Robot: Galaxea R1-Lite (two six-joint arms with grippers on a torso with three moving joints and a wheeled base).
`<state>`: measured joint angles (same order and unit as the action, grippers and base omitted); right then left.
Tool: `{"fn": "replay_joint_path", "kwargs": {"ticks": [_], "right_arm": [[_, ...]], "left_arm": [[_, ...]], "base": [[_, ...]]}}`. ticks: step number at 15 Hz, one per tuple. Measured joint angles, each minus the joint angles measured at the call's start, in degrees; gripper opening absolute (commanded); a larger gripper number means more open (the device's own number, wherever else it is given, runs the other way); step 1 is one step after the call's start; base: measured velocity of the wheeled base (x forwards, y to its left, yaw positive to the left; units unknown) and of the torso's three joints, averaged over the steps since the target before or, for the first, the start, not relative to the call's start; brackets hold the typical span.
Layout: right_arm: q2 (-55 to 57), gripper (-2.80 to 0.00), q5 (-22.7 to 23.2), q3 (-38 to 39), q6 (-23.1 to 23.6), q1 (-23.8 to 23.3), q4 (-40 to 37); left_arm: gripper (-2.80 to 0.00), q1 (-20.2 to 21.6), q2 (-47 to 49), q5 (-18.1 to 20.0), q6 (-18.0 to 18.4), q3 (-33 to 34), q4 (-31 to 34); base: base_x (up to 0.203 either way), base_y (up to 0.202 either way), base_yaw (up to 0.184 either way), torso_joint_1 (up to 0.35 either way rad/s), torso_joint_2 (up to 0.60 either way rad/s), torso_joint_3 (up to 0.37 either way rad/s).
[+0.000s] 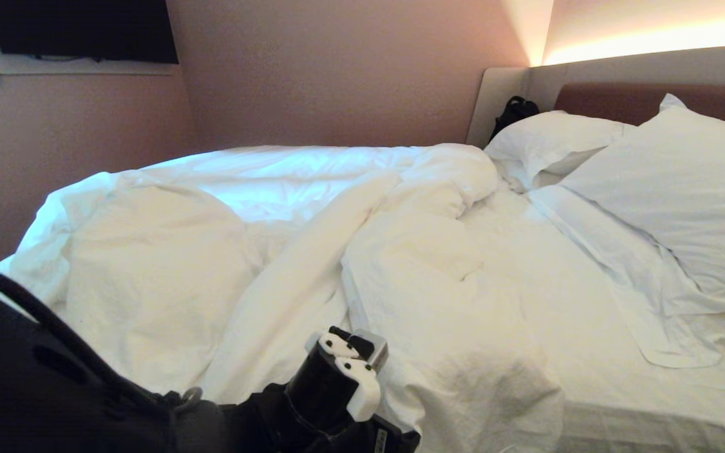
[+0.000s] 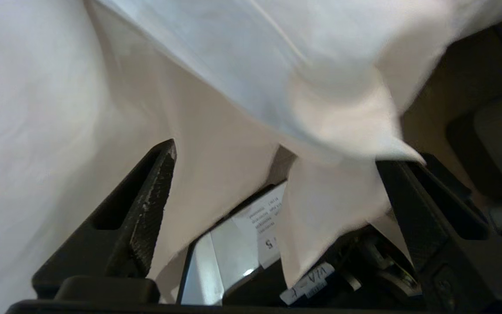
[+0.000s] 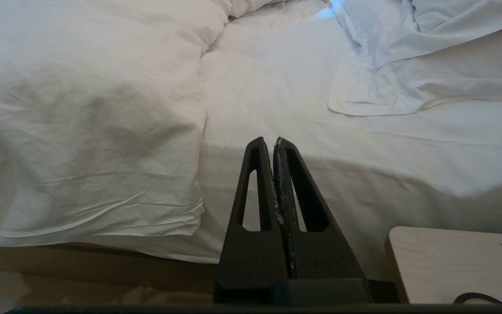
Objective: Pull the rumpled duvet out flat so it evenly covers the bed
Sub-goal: Flatten the corners of the folded blanket
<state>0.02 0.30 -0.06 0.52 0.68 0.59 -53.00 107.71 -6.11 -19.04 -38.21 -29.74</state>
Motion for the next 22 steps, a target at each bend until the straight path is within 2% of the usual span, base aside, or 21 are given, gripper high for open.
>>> {"fn": "replay_joint_path", "kwargs": {"ticks": [4, 8, 13, 22], "right_arm": [[0.0, -2.8, 0.0, 0.0, 0.0, 0.0, 0.0], [0.0, -2.8, 0.0, 0.0, 0.0, 0.0, 0.0], [0.0, -2.8, 0.0, 0.0, 0.0, 0.0, 0.0], [0.0, -2.8, 0.0, 0.0, 0.0, 0.0, 0.0]], "left_arm": [[0.0, -0.8, -4.4, 3.7, 0.0, 3.7, -0.2], [0.0, 1.1, -2.9, 9.0, -0.1, 3.4, -2.5], [0.0, 2.4, 4.1, 9.3, 0.4, 2.0, -11.5], [0.0, 2.6, 9.1, 8.8, 1.1, -0.6, -11.9]], "base": [[0.0, 0.0, 0.0, 0.0, 0.0, 0.0], [0.0, 0.0, 0.0, 0.0, 0.0, 0.0], [0.0, 0.0, 0.0, 0.0, 0.0, 0.0], [0.0, 0.0, 0.0, 0.0, 0.0, 0.0]]}}
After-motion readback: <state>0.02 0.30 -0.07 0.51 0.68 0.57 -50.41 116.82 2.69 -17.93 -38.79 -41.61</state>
